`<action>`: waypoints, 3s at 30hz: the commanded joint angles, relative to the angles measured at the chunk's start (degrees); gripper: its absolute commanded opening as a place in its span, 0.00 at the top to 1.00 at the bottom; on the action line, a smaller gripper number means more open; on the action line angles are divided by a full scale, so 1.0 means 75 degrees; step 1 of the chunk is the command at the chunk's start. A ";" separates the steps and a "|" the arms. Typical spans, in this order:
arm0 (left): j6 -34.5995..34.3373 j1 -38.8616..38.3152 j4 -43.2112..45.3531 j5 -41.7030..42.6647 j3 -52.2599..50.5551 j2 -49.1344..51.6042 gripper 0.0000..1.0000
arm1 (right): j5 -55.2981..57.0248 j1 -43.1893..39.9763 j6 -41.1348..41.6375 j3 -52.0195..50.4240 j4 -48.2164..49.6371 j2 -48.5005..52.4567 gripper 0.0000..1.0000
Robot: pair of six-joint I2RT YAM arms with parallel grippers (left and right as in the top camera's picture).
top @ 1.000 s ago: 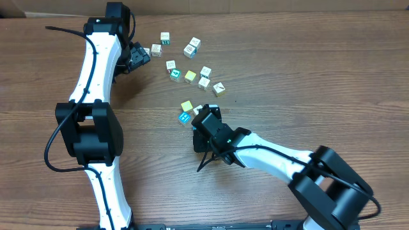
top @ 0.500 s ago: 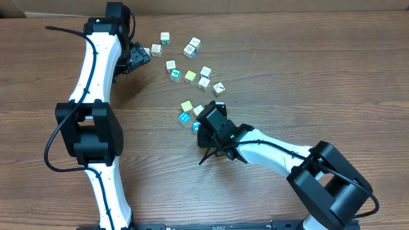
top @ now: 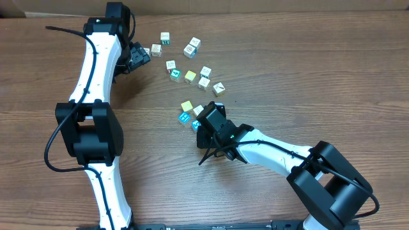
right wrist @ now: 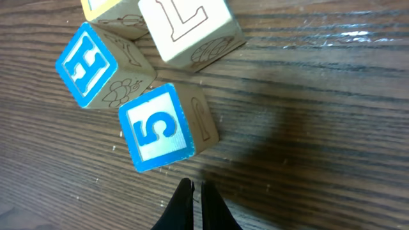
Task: Form a circle
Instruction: 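Set the blue 5 block down below the H and L blocks, then open the right gripper and release the blue 5 block, then lift the right gripper up and right away from the blocks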
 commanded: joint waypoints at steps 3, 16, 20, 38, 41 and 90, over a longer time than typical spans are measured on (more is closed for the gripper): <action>0.0009 -0.0015 -0.0009 -0.0067 0.0114 -0.0087 0.00 | -0.0064 -0.0003 0.0201 -0.0067 0.0157 -0.0003 0.96; 0.0009 -0.0015 -0.0009 -0.0067 0.0114 -0.0087 0.00 | -0.0067 -0.0003 0.0224 -0.0119 0.0682 0.0321 0.96; 0.0009 -0.0015 -0.0009 -0.0067 0.0114 -0.0087 0.00 | -0.0061 -0.0003 0.0221 -0.0119 0.0822 0.0323 0.96; 0.0009 -0.0015 -0.0009 -0.0067 0.0114 -0.0087 0.00 | 0.0283 -0.0003 0.0189 -0.0119 0.1070 0.0323 0.90; 0.0009 -0.0015 -0.0009 -0.0067 0.0114 -0.0087 0.00 | 0.0280 -0.0003 0.0192 -0.0119 0.0854 0.0323 0.90; 0.0009 -0.0015 -0.0009 -0.0067 0.0114 -0.0087 0.00 | 0.1693 -0.0679 0.0134 -0.0003 -0.0303 -0.0717 0.89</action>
